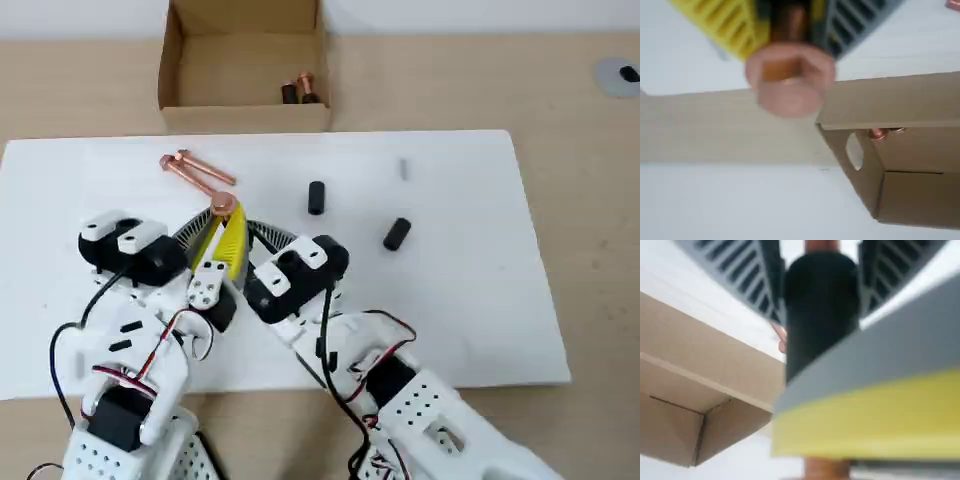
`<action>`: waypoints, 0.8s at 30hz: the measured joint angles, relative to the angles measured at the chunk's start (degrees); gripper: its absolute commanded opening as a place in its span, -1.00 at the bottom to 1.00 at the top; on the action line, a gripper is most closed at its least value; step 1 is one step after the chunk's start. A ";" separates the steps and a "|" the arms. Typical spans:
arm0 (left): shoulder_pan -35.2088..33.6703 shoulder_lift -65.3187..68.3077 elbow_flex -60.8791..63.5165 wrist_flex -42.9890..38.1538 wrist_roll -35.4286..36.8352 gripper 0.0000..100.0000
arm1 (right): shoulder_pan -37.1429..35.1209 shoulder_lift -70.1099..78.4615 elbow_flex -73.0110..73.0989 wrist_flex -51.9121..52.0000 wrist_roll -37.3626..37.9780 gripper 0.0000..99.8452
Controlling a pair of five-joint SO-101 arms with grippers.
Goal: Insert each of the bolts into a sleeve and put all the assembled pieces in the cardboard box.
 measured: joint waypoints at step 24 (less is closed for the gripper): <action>-1.41 -0.18 -3.25 19.69 -7.91 -0.72 | -0.18 0.35 0.44 6.68 0.09 -0.98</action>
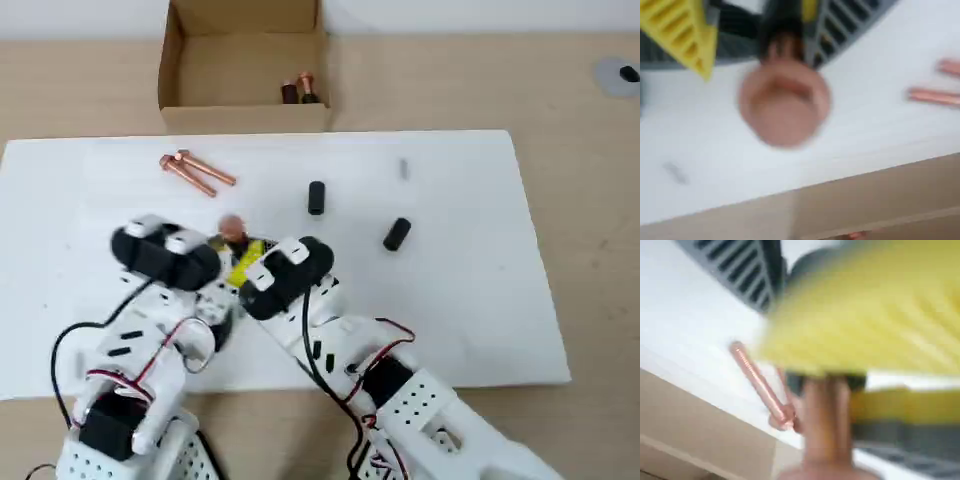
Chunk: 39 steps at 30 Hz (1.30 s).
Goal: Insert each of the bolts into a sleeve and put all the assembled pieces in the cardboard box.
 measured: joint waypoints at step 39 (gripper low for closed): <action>-9.49 0.26 -28.31 19.87 10.37 -0.73 | 8.18 -0.70 -5.10 0.00 4.13 -0.98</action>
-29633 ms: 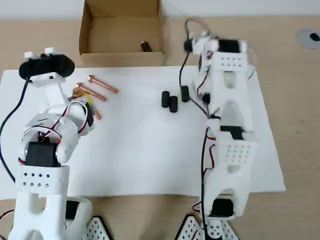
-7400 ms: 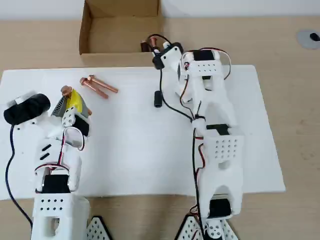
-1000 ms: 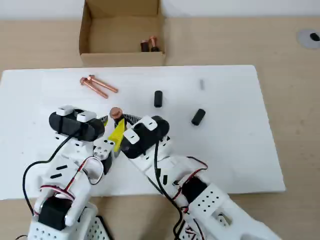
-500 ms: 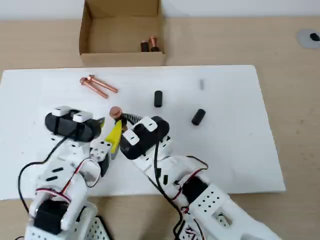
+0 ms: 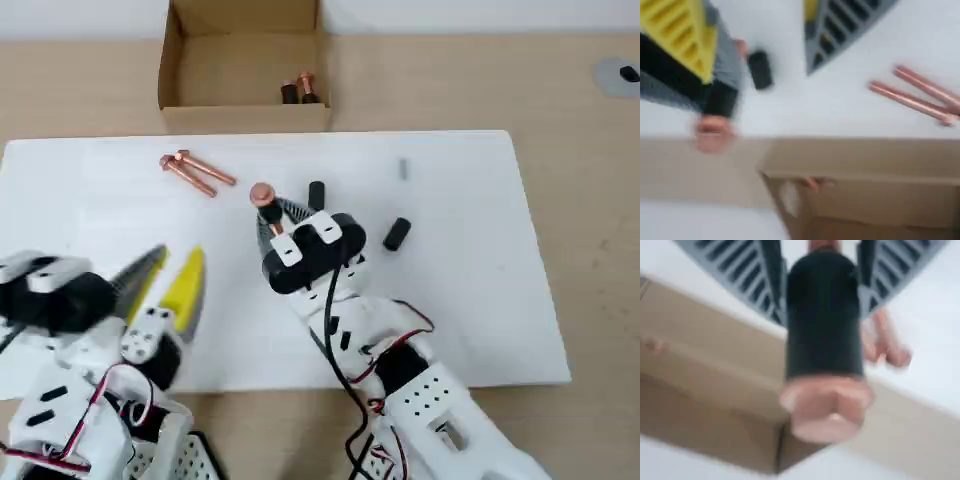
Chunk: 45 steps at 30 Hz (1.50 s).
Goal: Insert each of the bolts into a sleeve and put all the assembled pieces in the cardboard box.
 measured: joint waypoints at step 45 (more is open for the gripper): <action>-27.25 0.18 43.52 -23.38 9.93 -0.73 | 19.16 121.14 -124.48 18.81 -2.64 -0.98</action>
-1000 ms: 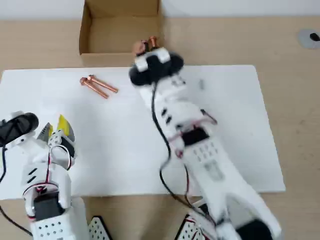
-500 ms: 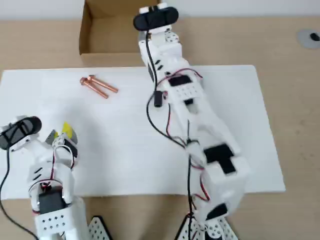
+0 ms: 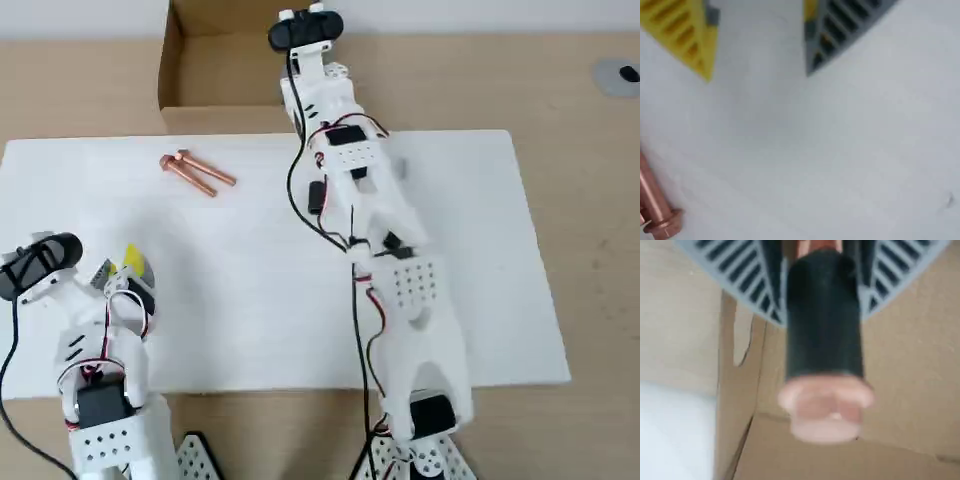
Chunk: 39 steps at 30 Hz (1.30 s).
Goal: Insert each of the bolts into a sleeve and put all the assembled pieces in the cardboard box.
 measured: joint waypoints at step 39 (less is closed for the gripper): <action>0.44 0.00 0.00 0.00 -2.20 -0.73 | 1.23 11.34 -53.98 60.22 -0.09 -0.54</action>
